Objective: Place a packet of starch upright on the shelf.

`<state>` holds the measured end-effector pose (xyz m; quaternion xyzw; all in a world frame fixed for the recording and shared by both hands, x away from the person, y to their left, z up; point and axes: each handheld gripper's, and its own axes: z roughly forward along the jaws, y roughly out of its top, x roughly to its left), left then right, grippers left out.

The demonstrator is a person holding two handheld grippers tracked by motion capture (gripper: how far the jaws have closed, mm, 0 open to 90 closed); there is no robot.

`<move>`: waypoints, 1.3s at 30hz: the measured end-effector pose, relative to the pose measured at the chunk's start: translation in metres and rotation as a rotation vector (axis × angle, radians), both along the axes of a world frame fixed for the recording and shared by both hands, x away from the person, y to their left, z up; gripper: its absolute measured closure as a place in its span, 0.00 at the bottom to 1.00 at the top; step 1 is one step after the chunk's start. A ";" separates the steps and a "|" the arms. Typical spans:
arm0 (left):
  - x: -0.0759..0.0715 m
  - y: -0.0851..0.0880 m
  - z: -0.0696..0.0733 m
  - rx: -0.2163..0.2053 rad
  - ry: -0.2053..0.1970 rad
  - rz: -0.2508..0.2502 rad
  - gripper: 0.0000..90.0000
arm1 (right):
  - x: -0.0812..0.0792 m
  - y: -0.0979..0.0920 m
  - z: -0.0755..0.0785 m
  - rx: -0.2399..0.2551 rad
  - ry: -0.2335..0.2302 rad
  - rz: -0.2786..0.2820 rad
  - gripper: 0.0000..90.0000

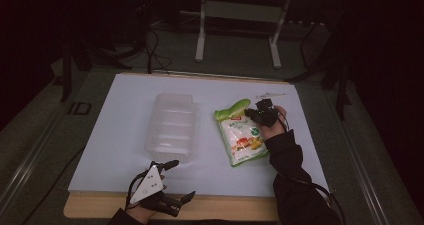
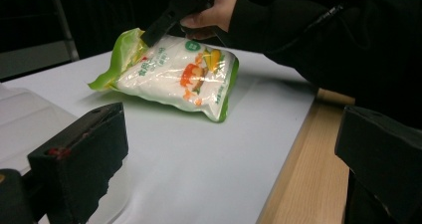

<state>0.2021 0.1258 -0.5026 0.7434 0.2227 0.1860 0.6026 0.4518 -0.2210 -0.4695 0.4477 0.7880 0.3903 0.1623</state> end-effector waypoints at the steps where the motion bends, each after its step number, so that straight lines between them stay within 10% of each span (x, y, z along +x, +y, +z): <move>1: 0.000 0.000 0.000 0.001 -0.002 0.005 0.01 | -0.006 0.001 0.007 -0.001 -0.024 0.003 0.96; 11: 0.000 -0.003 -0.001 0.028 -0.053 0.041 0.01 | -0.032 0.006 0.031 0.000 -0.107 0.051 0.97; 31: 0.000 -0.025 0.025 -0.009 0.120 -0.018 0.01 | -0.091 -0.004 0.096 0.082 -0.245 0.144 0.97; 39: 0.015 -0.025 0.050 0.024 0.103 0.020 0.01 | -0.114 -0.012 0.117 0.132 -0.285 0.171 0.97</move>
